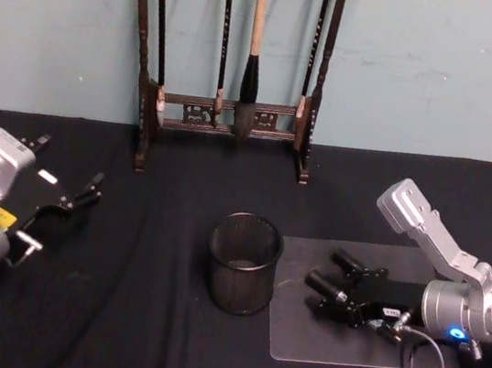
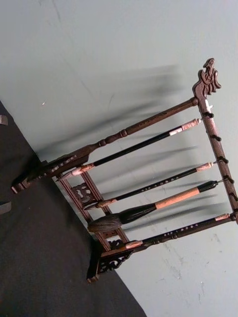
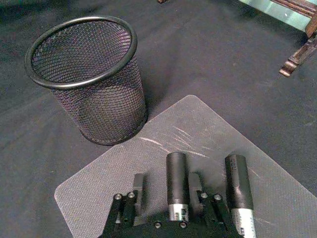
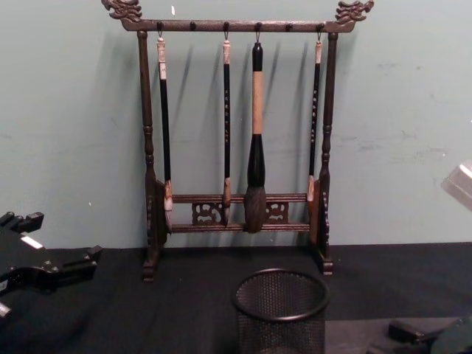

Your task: Pick up the water-based marker from the table and place it into the pen holder.

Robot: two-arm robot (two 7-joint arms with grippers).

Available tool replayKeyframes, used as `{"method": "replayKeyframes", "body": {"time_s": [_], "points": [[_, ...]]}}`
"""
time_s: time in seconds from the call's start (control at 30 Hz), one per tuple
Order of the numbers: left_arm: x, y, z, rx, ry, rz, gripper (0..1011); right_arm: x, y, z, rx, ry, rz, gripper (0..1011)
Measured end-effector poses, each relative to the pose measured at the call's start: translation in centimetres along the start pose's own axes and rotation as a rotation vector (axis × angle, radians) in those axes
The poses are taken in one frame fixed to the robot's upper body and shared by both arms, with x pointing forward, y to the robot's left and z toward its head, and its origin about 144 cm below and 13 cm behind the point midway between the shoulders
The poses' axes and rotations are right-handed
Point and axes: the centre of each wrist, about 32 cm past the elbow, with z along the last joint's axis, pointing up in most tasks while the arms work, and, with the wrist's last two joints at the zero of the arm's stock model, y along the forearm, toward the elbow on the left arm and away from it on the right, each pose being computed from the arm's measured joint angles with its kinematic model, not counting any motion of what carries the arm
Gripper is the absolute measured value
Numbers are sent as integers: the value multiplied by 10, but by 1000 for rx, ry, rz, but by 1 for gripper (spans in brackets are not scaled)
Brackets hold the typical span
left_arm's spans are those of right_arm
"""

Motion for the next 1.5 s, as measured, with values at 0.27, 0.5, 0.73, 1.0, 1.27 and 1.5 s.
{"method": "replayKeyframes", "body": {"time_s": [0.27,0.5,0.73,1.0,1.27,1.5], "points": [[0,0,0,0,0,0,1001,0,0,0,0,1,1,262],[0,0,0,0,0,0,1001,0,0,0,1,1,1,239],[0,0,0,0,0,0,1001,-2,-6,7,69,-13,-18,239],[0,0,0,0,0,0,1001,-24,-11,18,437,-68,-148,238],[0,0,0,0,0,0,1001,-47,17,25,688,-3,-128,239],[0,0,0,0,0,0,1001,-59,52,37,726,26,-21,239]]}}
